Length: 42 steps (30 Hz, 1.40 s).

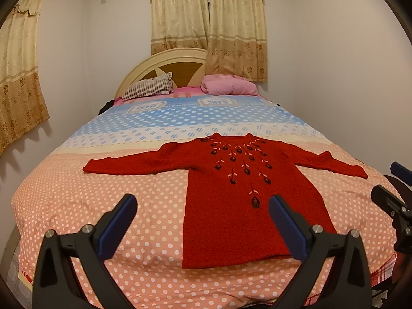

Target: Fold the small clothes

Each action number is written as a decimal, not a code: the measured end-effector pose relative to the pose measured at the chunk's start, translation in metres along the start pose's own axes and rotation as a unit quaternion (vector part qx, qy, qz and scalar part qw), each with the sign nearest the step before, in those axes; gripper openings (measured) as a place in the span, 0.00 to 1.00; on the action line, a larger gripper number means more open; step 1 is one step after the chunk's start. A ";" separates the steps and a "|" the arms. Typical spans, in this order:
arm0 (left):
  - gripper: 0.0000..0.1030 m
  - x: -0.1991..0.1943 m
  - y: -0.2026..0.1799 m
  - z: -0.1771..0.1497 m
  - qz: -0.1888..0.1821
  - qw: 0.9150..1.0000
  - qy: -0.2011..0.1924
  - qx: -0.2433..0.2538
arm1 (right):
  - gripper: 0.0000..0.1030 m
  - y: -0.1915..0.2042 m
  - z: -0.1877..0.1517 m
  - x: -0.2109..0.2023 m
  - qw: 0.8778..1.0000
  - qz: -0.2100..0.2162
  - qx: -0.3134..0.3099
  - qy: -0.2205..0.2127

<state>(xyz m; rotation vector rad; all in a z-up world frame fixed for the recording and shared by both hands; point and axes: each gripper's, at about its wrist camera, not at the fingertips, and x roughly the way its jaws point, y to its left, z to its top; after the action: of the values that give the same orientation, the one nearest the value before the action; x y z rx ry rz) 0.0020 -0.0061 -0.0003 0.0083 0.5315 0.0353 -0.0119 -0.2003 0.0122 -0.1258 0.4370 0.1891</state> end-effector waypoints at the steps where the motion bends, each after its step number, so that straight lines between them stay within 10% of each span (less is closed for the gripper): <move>1: 1.00 0.000 0.000 0.000 0.000 1.000 0.000 0.000 | 0.99 0.000 0.000 0.000 1.000 0.000 0.000 0.000; 42: 1.00 0.000 -0.001 -0.001 0.000 1.000 0.000 -0.002 | 0.99 0.003 -0.003 0.003 1.000 0.002 -0.001 0.001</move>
<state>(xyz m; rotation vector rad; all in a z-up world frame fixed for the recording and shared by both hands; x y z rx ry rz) 0.0011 -0.0069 -0.0011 0.0046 0.5310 0.0358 -0.0110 -0.1972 0.0084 -0.1265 0.4397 0.1938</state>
